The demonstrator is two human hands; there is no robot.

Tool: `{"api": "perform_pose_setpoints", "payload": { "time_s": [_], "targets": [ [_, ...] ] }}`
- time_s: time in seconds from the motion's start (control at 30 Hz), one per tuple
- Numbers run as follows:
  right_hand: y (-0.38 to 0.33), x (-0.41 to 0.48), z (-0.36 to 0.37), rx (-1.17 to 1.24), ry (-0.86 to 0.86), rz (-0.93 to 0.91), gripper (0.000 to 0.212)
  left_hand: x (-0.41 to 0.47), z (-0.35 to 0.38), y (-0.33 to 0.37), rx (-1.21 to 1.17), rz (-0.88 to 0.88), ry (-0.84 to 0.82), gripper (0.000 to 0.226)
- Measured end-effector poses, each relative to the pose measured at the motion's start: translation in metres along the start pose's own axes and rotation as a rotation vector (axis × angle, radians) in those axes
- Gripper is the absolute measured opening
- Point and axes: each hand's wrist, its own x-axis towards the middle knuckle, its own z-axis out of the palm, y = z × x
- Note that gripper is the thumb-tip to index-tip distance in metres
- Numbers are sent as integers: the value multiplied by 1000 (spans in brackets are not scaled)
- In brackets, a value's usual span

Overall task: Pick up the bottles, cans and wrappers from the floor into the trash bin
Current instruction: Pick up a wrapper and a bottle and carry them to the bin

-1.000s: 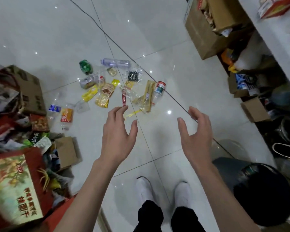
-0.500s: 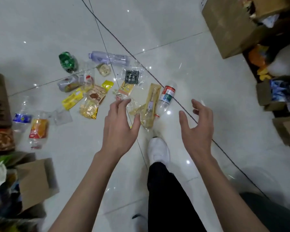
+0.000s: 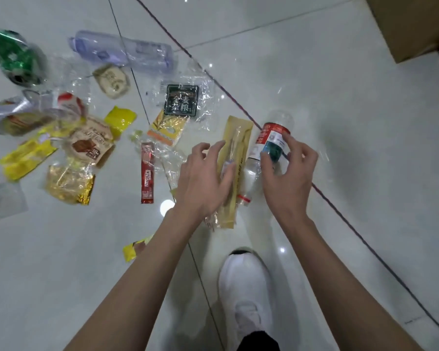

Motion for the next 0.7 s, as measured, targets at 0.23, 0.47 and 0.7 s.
{"api": "perform_pose_setpoints", "payload": {
  "time_s": [0.23,0.47,0.7],
  "targets": [
    [18,14,26,-38,31,99,67,17,39,-4,112,-32,-66,59],
    [15,23,34,-96,-5,137,77,28,47,-5,170,-11,-9,46],
    [12,14,31,-58,-60,186,84,25,39,-5,128,-3,2,30]
  ]
}}
